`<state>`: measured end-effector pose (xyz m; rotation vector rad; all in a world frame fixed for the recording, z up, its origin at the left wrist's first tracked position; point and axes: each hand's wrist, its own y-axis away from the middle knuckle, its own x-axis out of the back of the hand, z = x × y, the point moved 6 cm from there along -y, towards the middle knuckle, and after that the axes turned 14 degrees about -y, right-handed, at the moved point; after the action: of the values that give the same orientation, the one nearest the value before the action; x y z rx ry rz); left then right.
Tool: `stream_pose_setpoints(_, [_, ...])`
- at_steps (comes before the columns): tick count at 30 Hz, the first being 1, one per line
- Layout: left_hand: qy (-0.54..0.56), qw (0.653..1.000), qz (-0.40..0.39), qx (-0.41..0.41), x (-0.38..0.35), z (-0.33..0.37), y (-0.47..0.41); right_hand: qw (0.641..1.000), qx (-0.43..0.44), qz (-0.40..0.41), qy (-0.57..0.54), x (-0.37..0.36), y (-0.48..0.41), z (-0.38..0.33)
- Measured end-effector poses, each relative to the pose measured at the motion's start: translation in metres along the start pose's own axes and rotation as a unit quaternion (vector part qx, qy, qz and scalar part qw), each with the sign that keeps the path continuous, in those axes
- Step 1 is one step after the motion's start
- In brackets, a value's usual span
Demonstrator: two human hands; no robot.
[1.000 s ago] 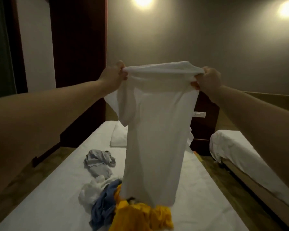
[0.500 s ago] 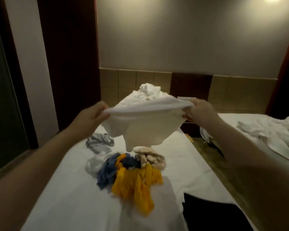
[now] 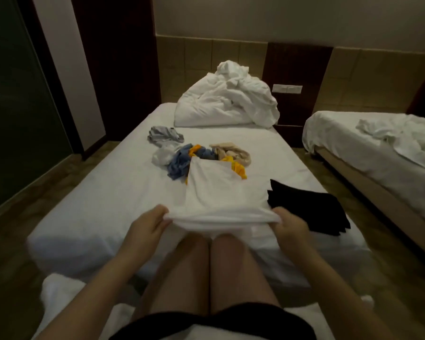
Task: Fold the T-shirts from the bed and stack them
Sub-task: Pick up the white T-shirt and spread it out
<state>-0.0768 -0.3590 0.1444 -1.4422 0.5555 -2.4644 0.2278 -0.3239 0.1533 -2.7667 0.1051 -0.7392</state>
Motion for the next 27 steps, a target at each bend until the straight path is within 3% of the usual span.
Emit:
stream_pose_setpoints(2, [-0.021, 0.998, 0.037, -0.048, 0.021, 0.018, 0.01, 0.998, 0.055, 0.014, -0.002, 0.018, 0.021, -0.019])
stream_pose_setpoints(4, [-0.069, 0.994, 0.017, -0.085, 0.025, 0.029, 0.029, 0.996, 0.089, 0.013, 0.023, 0.031, 0.046, -0.026])
stream_pose_setpoints(6, [-0.122, 0.986, -0.053, -0.097, 0.009, 0.025, 0.06, 0.998, 0.039, -0.032, 0.042, 0.028, 0.075, -0.004])
stream_pose_setpoints(9, [-0.099, 0.98, -0.155, -0.071, -0.023, 0.001, 0.101, 0.971, -0.045, -0.208, 0.104, -0.009, 0.119, 0.045])
stream_pose_setpoints(12, [-0.144, 0.965, -0.198, -0.09, -0.035, -0.009, 0.104, 0.965, -0.048, -0.237, 0.104, -0.016, 0.126, 0.059])
stream_pose_setpoints(17, [-0.196, 0.928, -0.281, -0.148, -0.035, -0.009, 0.096, 0.949, 0.113, -0.254, 0.147, -0.014, 0.12, 0.043])
stream_pose_setpoints(19, [-0.182, 0.903, -0.364, -0.135, -0.035, -0.011, 0.092, 0.935, 0.088, -0.322, 0.119, -0.016, 0.126, 0.038])
stream_pose_setpoints(22, [-0.11, 0.859, -0.494, -0.079, -0.031, -0.017, 0.075, 0.904, -0.074, -0.422, -0.002, -0.011, 0.125, 0.039])
stream_pose_setpoints(23, [-0.094, 0.856, -0.505, -0.063, -0.031, -0.018, 0.065, 0.898, -0.118, -0.418, -0.063, -0.009, 0.116, 0.038])
stream_pose_setpoints(25, [-0.061, 0.881, -0.468, -0.022, -0.035, -0.022, 0.035, 0.917, -0.151, -0.342, -0.137, -0.005, 0.085, 0.041])
stream_pose_setpoints(27, [-0.05, 0.914, -0.403, 0.03, -0.046, -0.026, 0.0, 0.946, -0.151, -0.253, -0.137, -0.008, 0.051, 0.045])
